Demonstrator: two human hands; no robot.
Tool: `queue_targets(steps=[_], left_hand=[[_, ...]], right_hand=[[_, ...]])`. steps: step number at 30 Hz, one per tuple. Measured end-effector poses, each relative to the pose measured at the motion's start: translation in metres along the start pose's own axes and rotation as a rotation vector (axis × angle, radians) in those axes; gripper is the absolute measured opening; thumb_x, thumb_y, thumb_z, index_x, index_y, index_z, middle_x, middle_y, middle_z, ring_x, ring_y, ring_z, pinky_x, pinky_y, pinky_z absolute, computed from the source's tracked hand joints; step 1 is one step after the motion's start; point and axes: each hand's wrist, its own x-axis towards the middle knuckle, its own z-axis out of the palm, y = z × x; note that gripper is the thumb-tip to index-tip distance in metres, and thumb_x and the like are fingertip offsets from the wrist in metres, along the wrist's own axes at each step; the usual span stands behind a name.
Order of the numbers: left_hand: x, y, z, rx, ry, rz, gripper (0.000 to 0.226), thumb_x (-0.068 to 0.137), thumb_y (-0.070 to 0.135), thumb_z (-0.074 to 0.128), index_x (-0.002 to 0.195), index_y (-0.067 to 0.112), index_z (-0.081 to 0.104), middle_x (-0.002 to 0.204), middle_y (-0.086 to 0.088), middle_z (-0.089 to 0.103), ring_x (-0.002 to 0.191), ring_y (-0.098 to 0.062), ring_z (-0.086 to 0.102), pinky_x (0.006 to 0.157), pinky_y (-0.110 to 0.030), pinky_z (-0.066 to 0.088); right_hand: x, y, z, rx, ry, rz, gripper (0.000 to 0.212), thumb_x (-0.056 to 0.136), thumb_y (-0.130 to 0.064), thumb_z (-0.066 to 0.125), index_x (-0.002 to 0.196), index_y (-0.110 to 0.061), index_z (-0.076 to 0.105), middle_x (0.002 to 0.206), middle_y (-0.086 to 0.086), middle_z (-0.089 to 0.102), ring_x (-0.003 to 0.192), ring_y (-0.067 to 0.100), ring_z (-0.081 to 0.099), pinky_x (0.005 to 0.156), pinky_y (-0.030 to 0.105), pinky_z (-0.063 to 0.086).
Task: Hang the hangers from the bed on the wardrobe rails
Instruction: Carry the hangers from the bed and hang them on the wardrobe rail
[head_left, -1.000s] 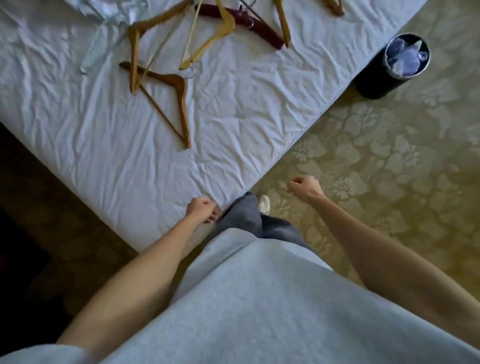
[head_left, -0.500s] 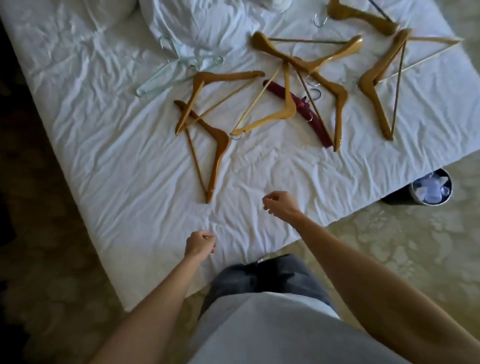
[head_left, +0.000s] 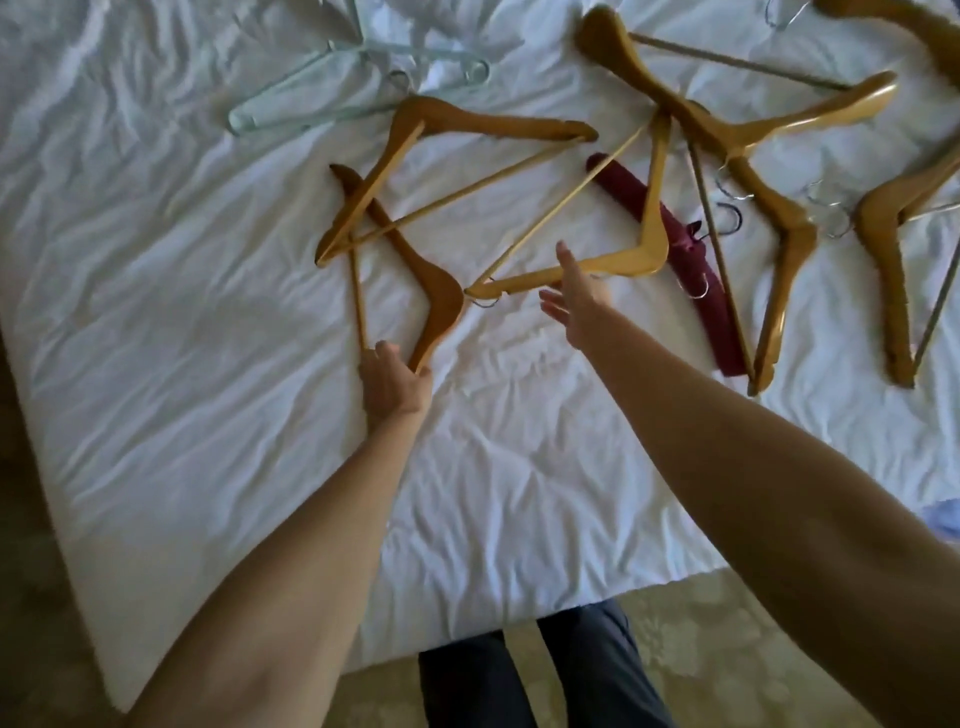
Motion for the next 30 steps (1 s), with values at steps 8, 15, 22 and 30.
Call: queue_targets(steps=[8,15,22,30], left_hand=[[0.008,-0.020,0.048,0.181,-0.003,0.189,0.025,0.097,0.034,0.057,0.106,0.011,0.058,0.098,-0.018,0.070,0.096,-0.041,0.067,0.077,-0.044,0.050],[-0.093,-0.018,0.001,-0.076,-0.155,0.175,0.019,0.099,0.041,0.054,0.099,0.022,0.057,0.078,-0.004,0.069,0.078,-0.031,0.070,0.066,-0.041,0.055],[-0.212,0.003,-0.067,-0.491,-0.206,0.025,0.013,0.098,0.043,0.056,0.095,0.031,0.057,0.065,0.009,0.056,0.046,0.000,0.052,0.045,-0.016,0.038],[-0.303,-0.018,-0.134,-0.979,-0.040,-0.039,0.018,0.100,0.026,0.056,0.086,0.014,0.057,0.056,0.003,0.057,0.045,-0.009,0.049,0.045,-0.021,0.041]], right_hand=[[0.032,0.016,-0.012,0.161,0.235,-0.189,0.012,0.090,-0.016,0.061,0.080,-0.015,0.055,0.060,-0.001,0.066,0.046,0.010,0.051,0.043,0.023,0.038],[-0.085,0.029,-0.073,-0.070,0.206,-0.394,0.011,0.084,-0.008,0.053,0.089,-0.006,0.062,0.062,-0.001,0.057,0.049,0.004,0.052,0.049,0.023,0.044],[-0.215,0.024,-0.132,-0.378,-0.052,-0.614,0.006,0.092,-0.014,0.062,0.093,-0.012,0.066,0.065,-0.003,0.062,0.052,-0.001,0.058,0.048,0.015,0.046],[-0.316,0.033,-0.124,-0.652,-0.415,-0.784,0.009,0.091,-0.023,0.063,0.089,-0.025,0.072,0.076,-0.005,0.072,0.071,0.012,0.070,0.068,0.025,0.056]])
